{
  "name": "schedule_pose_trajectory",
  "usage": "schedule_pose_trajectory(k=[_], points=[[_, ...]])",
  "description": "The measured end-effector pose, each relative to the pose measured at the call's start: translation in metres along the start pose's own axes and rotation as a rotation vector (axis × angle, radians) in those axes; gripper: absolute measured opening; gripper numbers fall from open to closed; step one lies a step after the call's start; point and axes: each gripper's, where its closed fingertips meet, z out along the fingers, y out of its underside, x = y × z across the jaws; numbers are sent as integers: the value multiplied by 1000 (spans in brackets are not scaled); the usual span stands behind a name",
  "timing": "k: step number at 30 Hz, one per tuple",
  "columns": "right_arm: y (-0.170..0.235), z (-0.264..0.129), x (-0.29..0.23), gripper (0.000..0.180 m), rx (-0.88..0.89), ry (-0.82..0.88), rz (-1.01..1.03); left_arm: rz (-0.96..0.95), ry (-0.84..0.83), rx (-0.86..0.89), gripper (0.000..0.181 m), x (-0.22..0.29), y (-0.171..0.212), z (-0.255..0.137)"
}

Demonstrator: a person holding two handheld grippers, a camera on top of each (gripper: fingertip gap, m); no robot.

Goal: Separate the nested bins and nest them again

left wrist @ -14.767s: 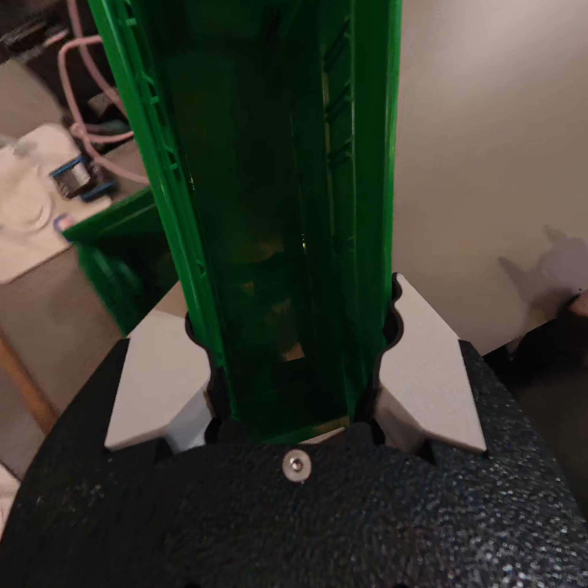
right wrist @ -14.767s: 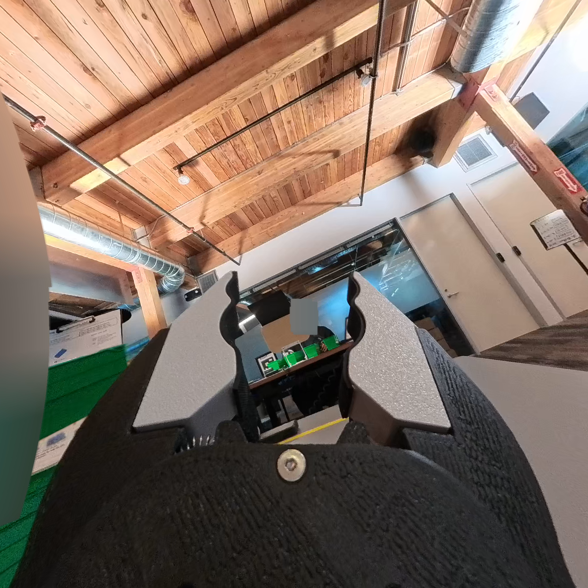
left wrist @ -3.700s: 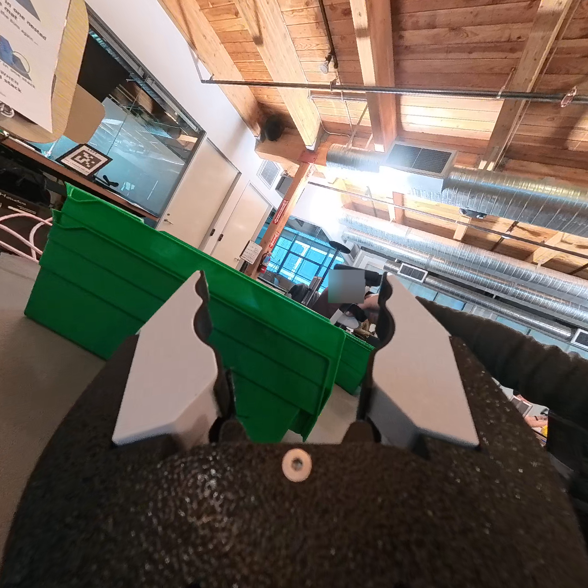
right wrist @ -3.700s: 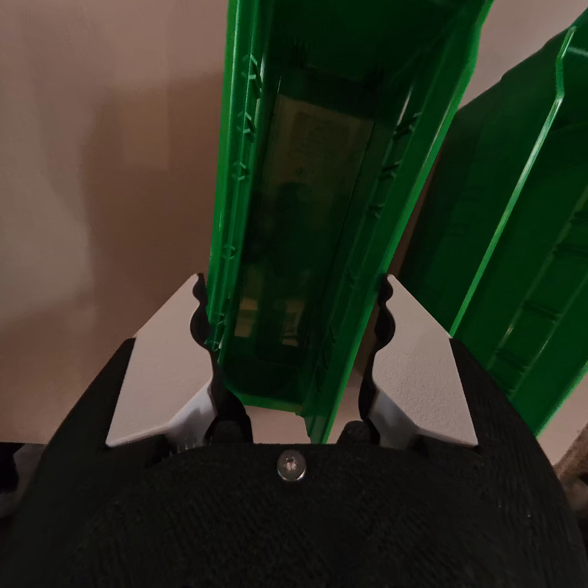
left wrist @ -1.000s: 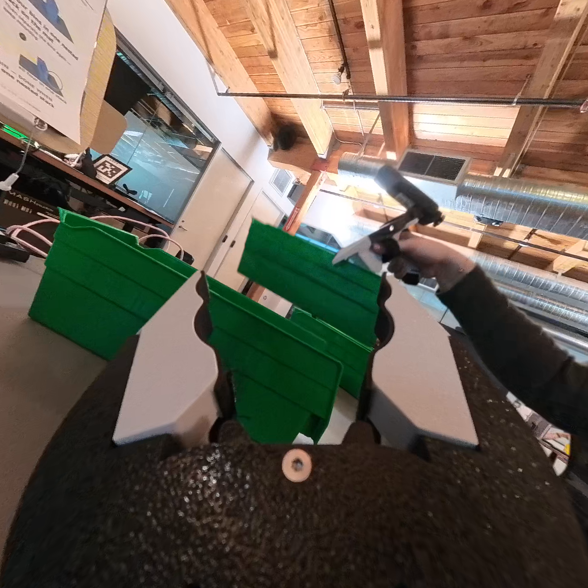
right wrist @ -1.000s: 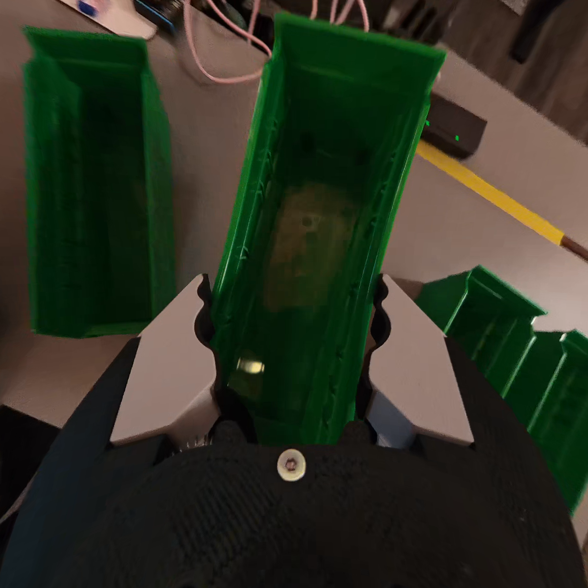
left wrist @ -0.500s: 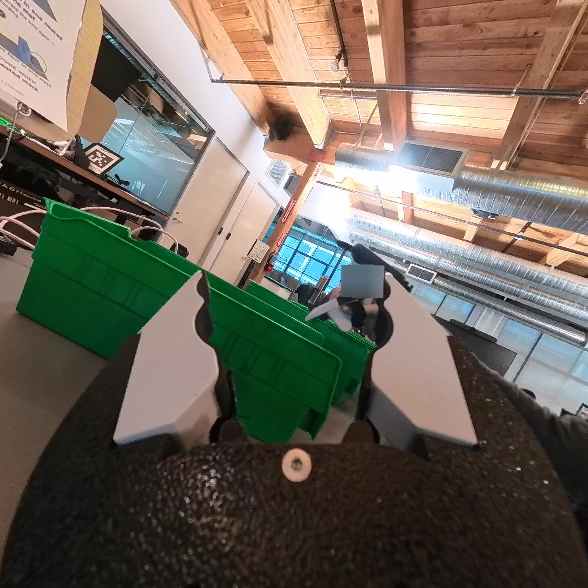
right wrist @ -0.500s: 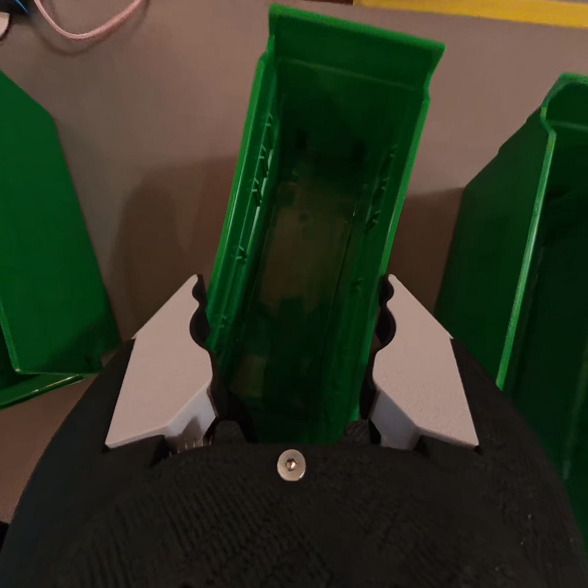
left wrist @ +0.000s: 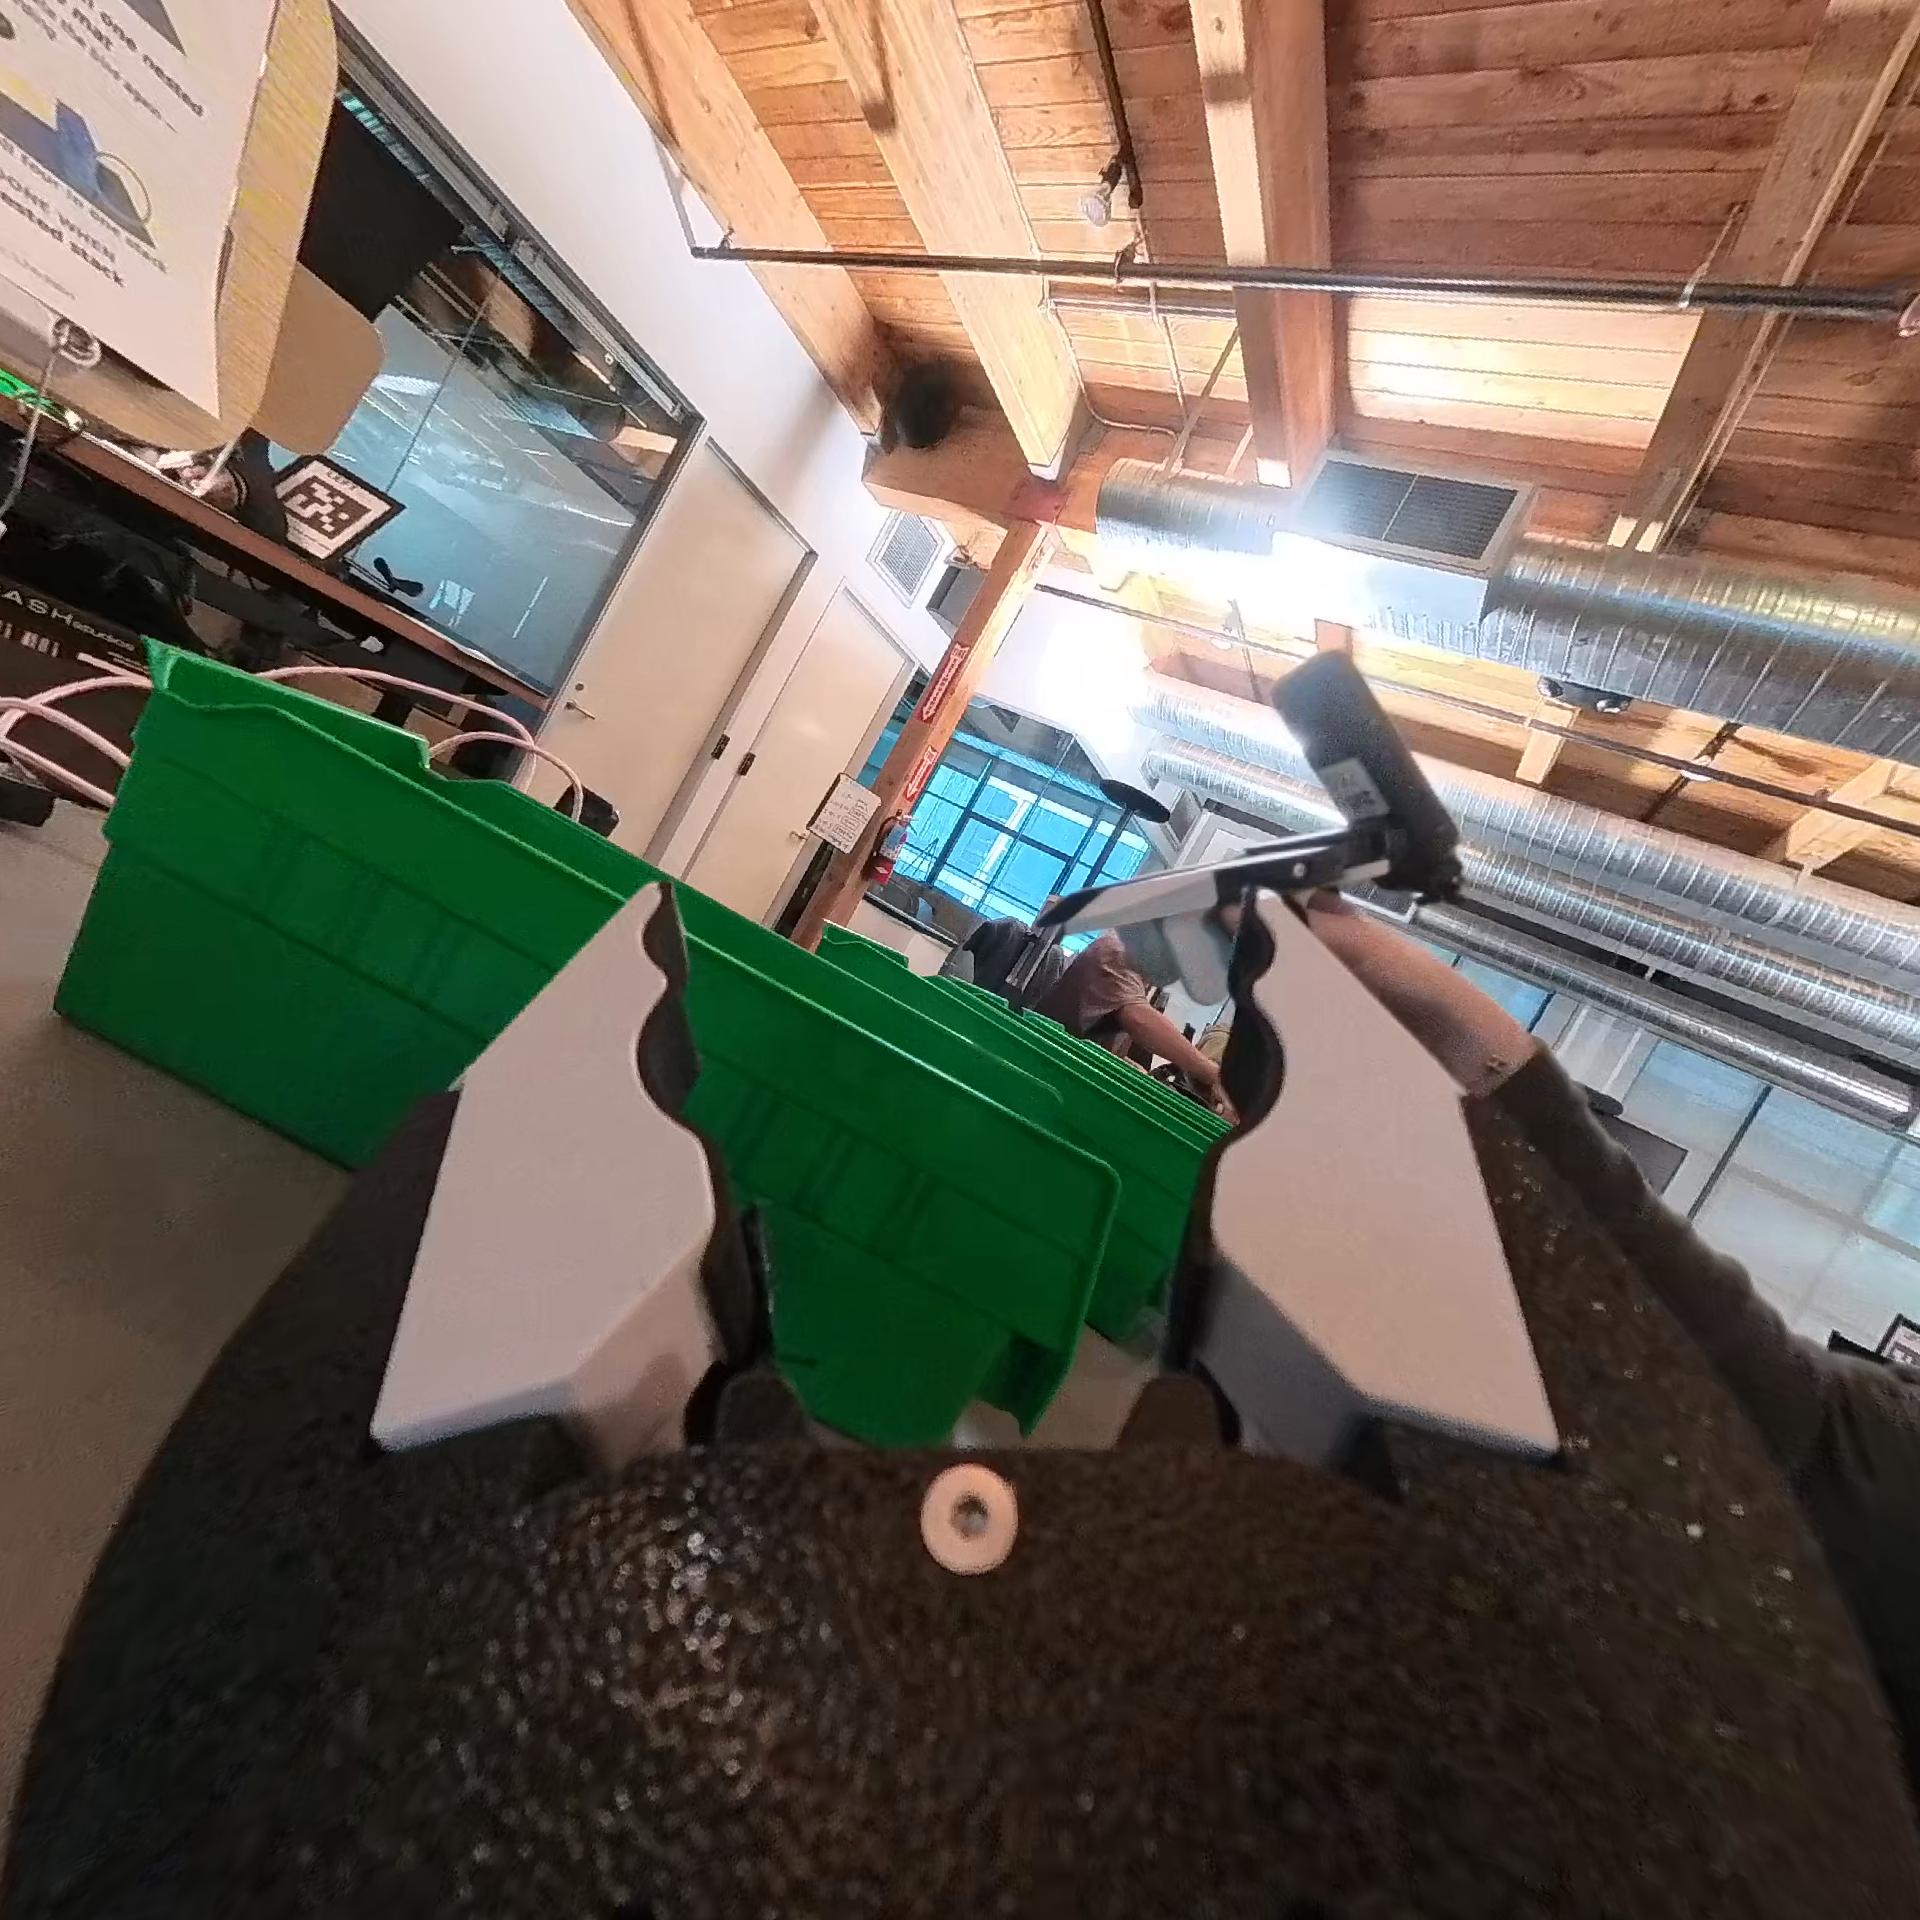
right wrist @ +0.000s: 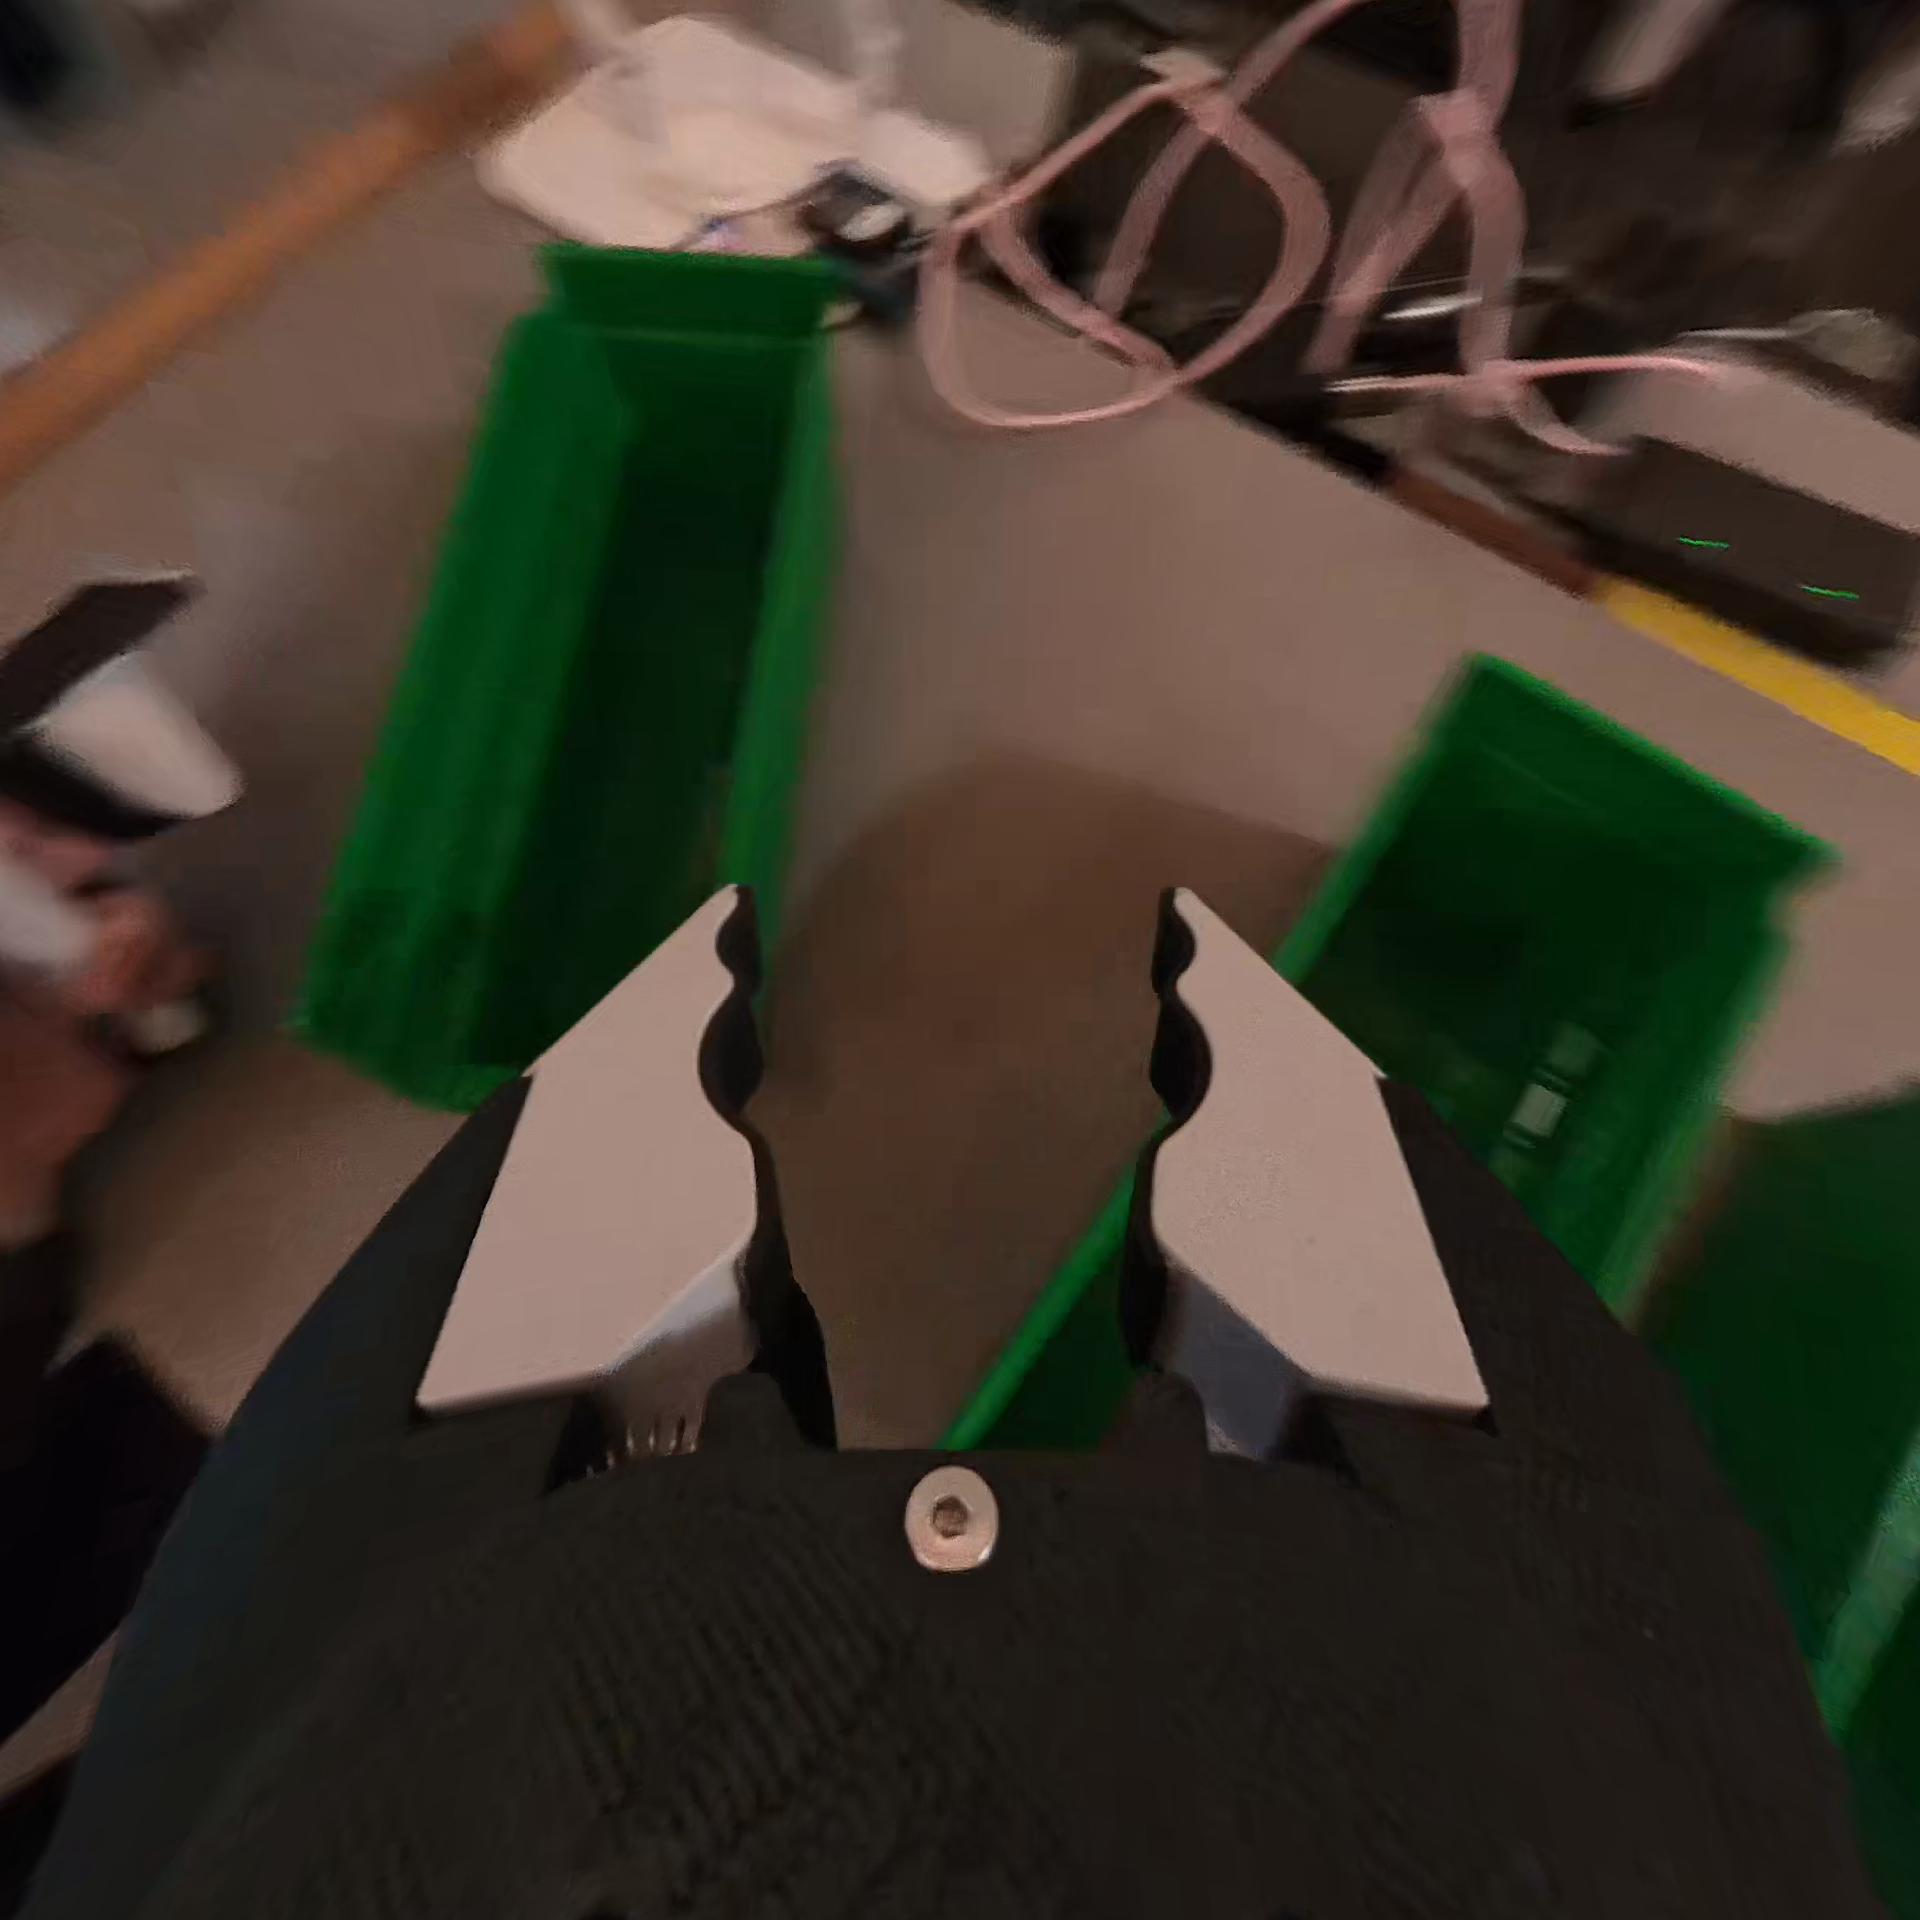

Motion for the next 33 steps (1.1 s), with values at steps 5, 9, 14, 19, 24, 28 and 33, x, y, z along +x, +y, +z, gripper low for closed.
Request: schedule_pose_trajectory(k=[5,9,14,19,24,28,33], points=[[22,49,-73,78,-206,-237,-123,-1,2,1,103,0,0,0],[36,82,-73,32,-293,-147,-168,-27,16,-19,104,0,3,3],[37,97,-63,4,-234,-104,-82,-31,18,-47,104,0,9,6],[45,88,-36,6,-234,28,-29,-35,50,-61,105,5,11,8],[64,69,-20,8,-292,139,13,-33,51,-112,104,6,21,13],[85,56,-31,10,-358,102,20,-43,51,-116,104,6,22,13],[123,57,-47,16,-467,32,1,-51,53,-113,104,5,22,13]])
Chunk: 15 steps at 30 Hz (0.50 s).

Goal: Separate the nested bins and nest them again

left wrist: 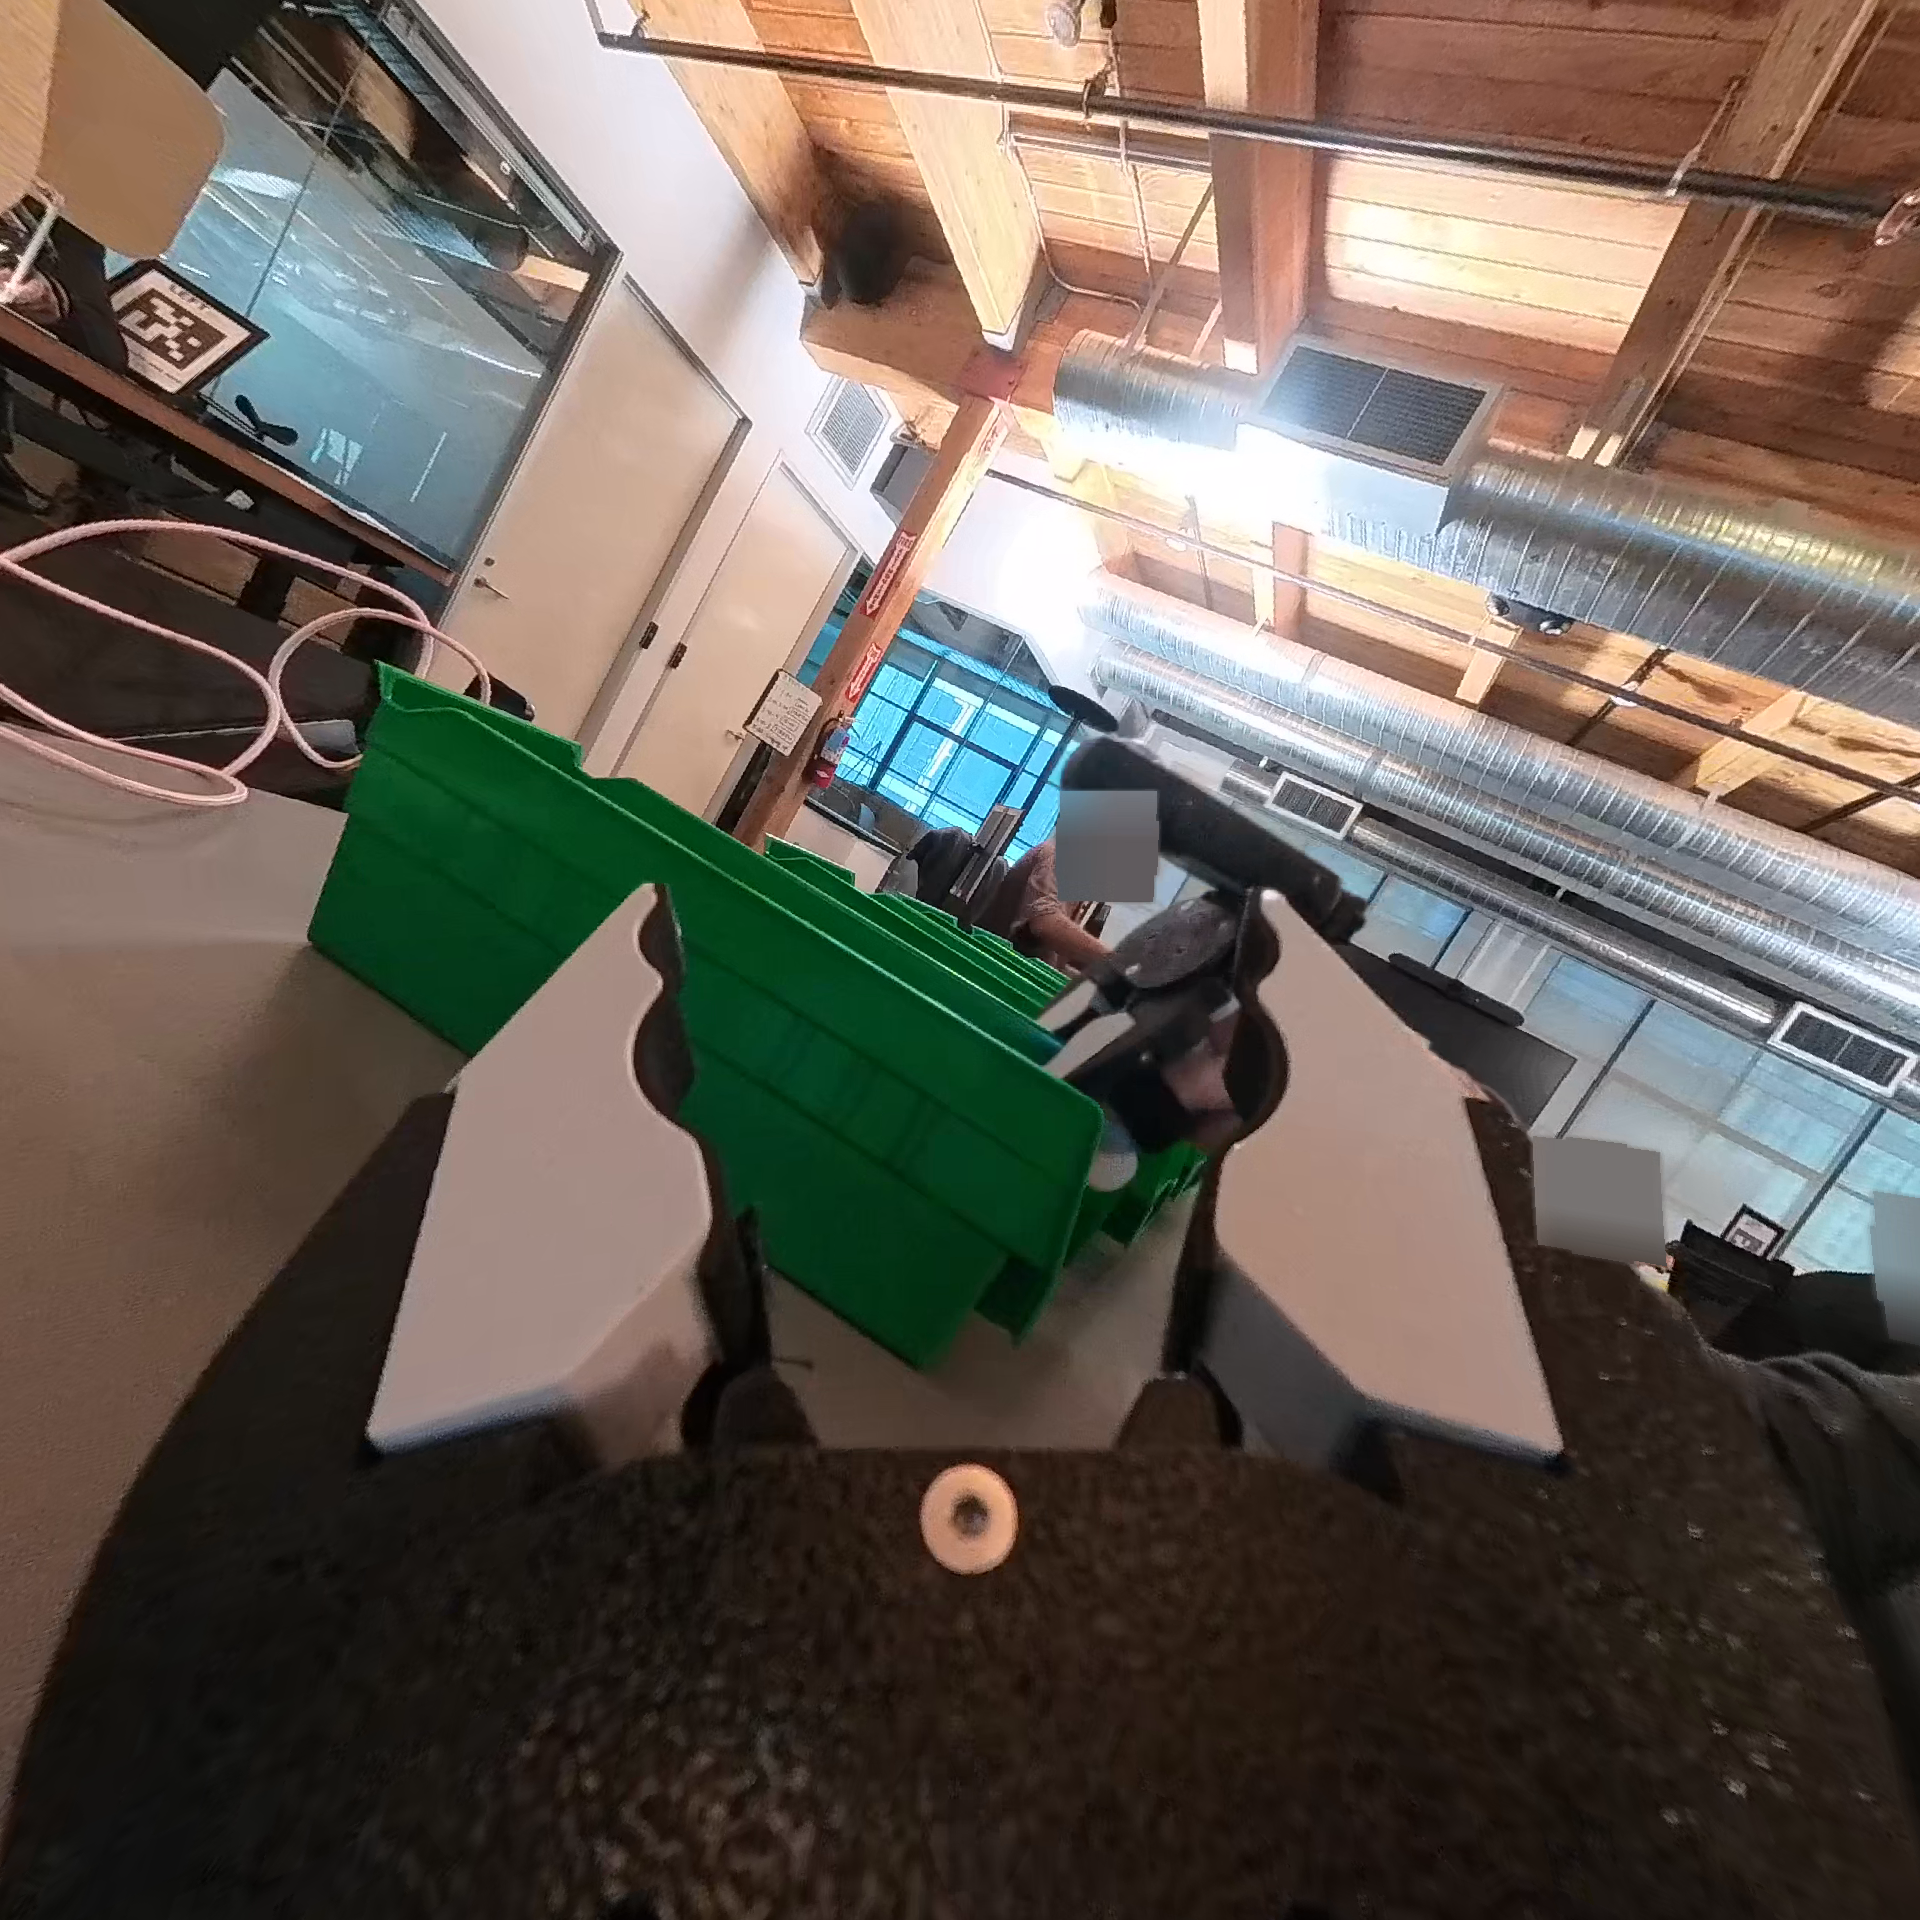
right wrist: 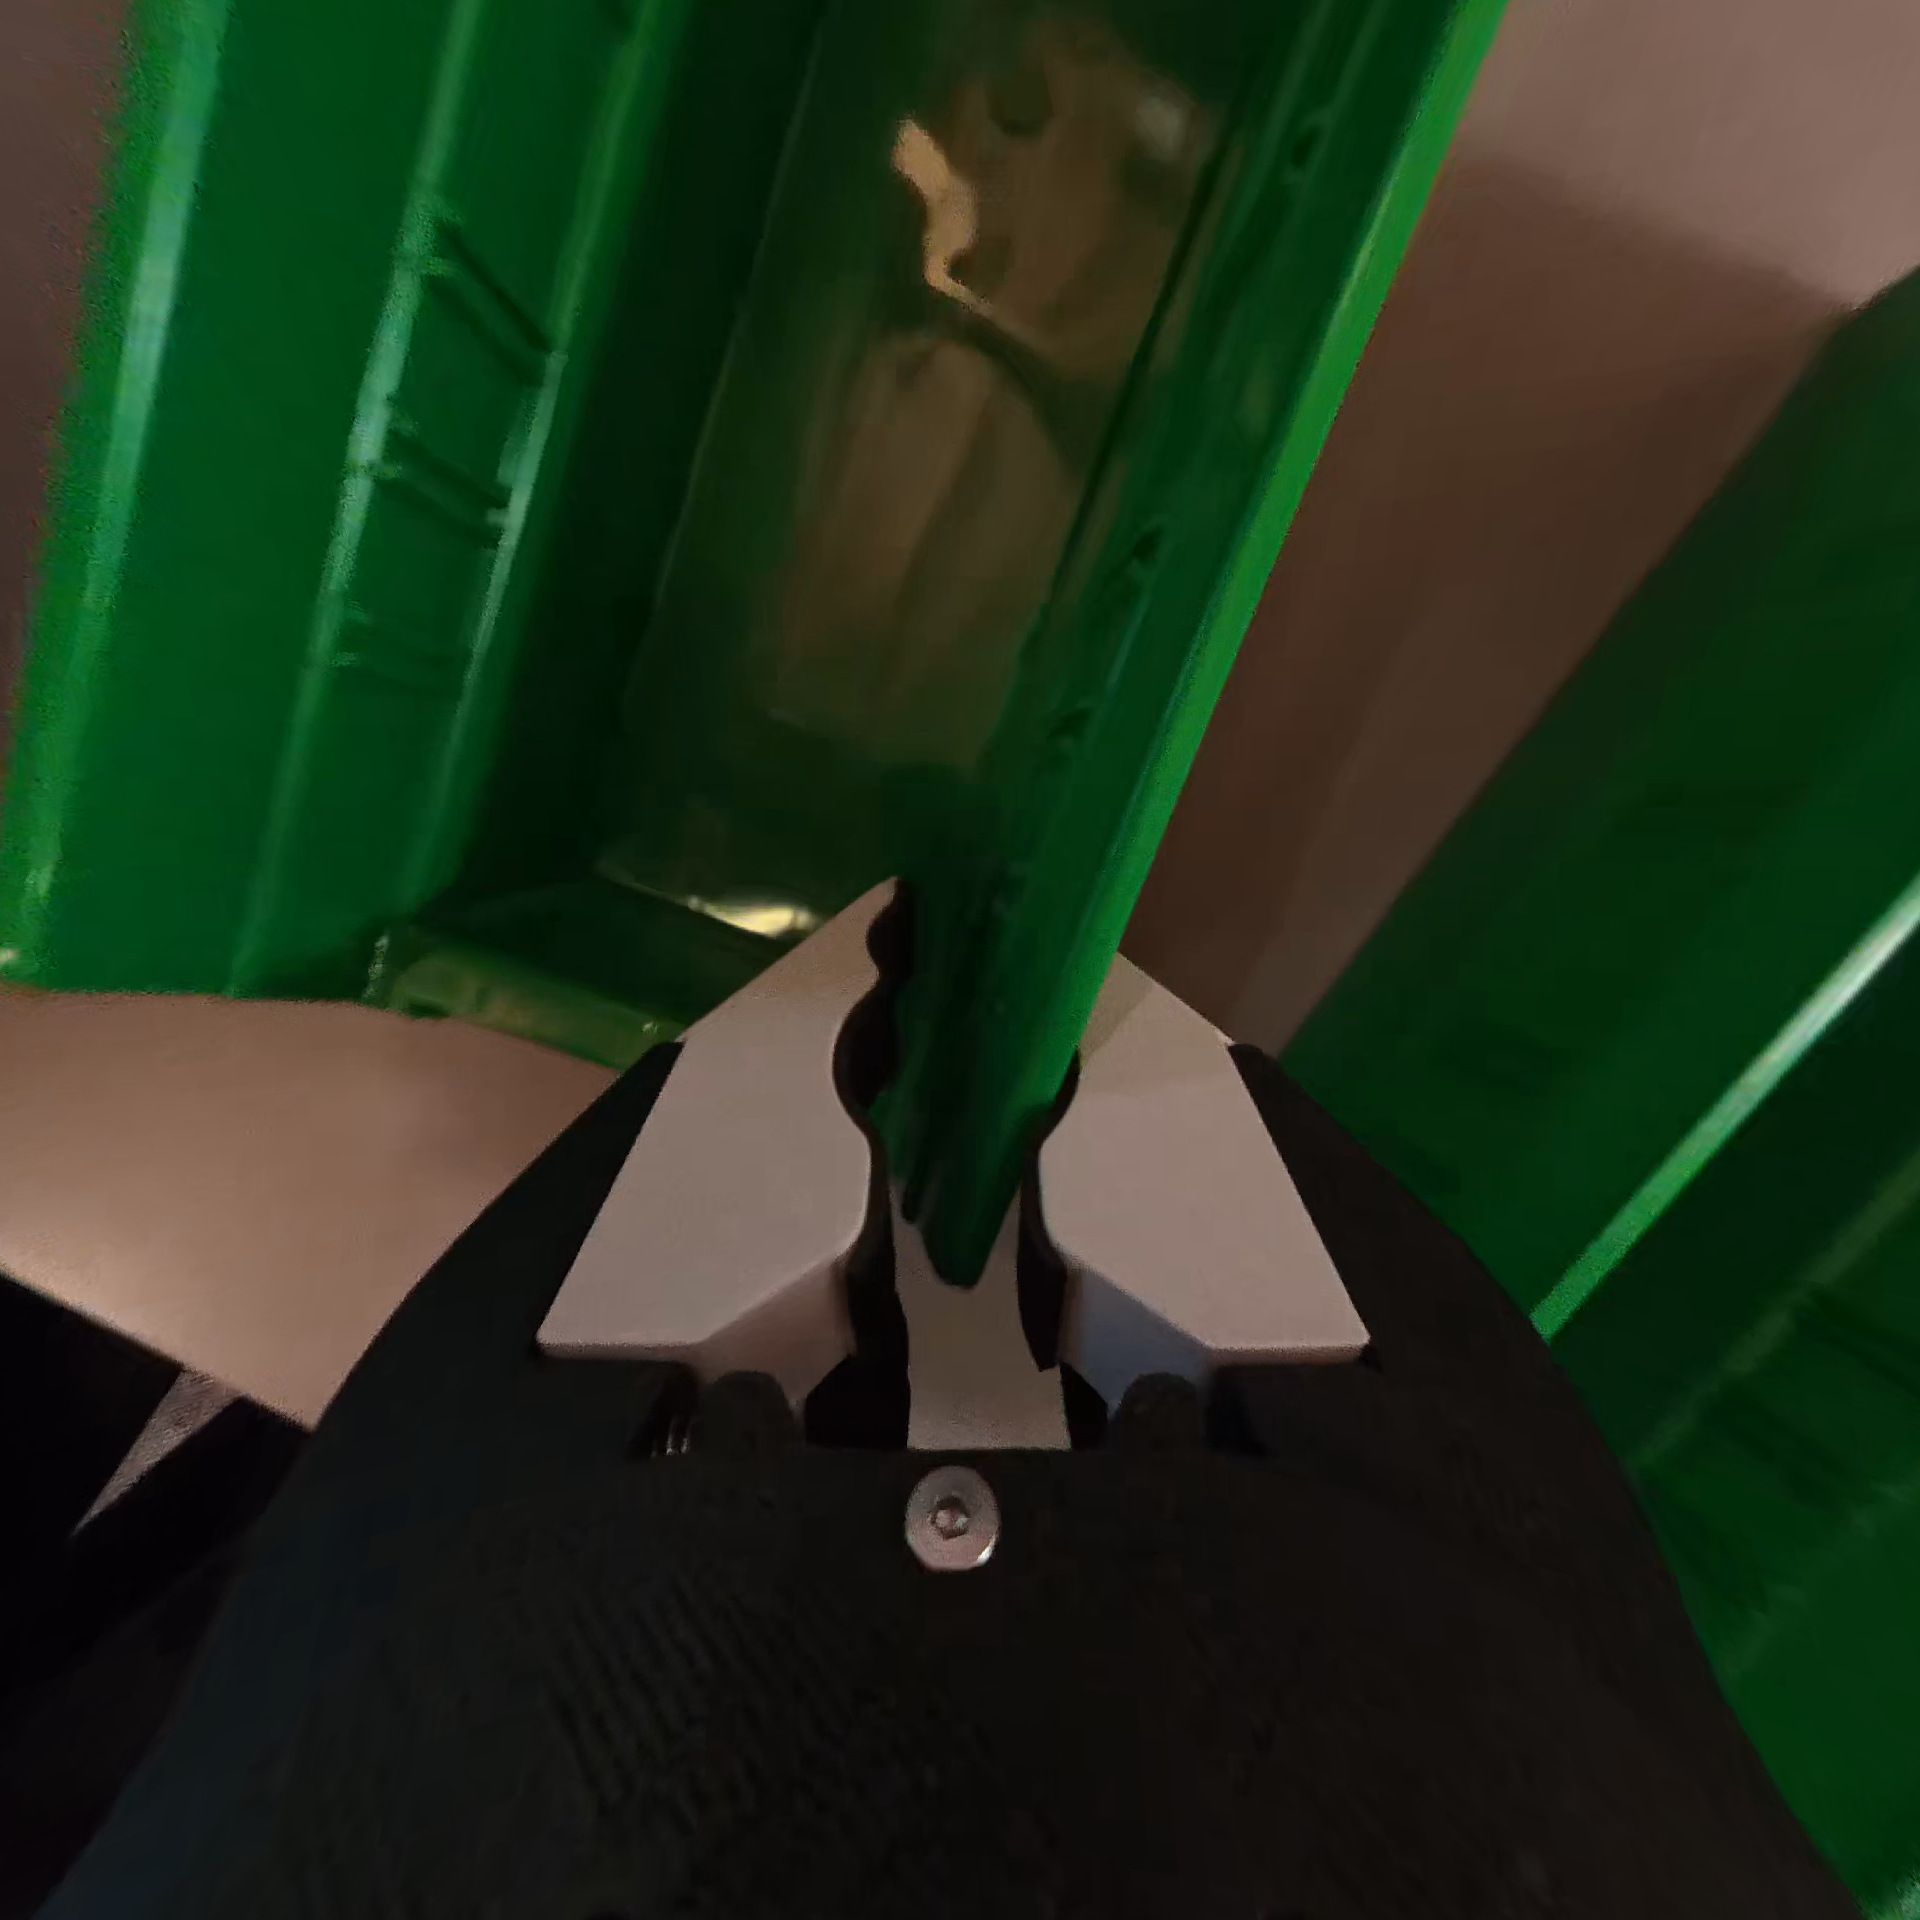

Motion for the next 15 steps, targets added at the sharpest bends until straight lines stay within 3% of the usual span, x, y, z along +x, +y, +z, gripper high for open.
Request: schedule_pose_trajectory(k=[5,8,11,15], points=[[-2,-17,-24,34,61,-126,-19,-1,-4,-12,105,-1,2,1],[-2,-36,-24,49,109,-90,-57,0,-7,-19,105,-1,4,2],[-11,-82,-6,54,296,10,-93,18,-35,-13,111,-3,3,2],[-28,-173,44,59,671,145,-94,68,-118,-5,119,-12,1,1]])
